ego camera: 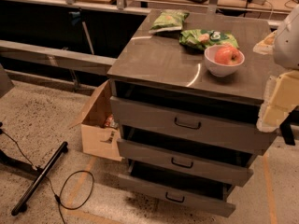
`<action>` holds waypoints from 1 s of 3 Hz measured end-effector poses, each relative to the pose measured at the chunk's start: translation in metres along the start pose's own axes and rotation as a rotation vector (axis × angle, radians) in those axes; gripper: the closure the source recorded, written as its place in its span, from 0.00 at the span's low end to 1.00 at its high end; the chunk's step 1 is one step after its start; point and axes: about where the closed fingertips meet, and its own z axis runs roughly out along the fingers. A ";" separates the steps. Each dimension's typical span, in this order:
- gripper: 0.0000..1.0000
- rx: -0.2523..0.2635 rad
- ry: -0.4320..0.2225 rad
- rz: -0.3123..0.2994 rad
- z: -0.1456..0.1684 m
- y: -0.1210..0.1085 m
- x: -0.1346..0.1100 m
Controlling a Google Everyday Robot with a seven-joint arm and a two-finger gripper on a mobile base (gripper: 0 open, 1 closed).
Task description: Pick apple from white bowl and place on counter
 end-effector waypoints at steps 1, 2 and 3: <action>0.00 0.000 0.000 0.000 0.000 0.000 0.000; 0.00 0.018 -0.053 0.020 -0.002 -0.005 -0.001; 0.00 0.085 -0.155 0.150 -0.002 -0.027 0.009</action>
Offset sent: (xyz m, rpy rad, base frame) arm 0.0140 -0.0042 0.0060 0.1741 -0.0753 -0.0337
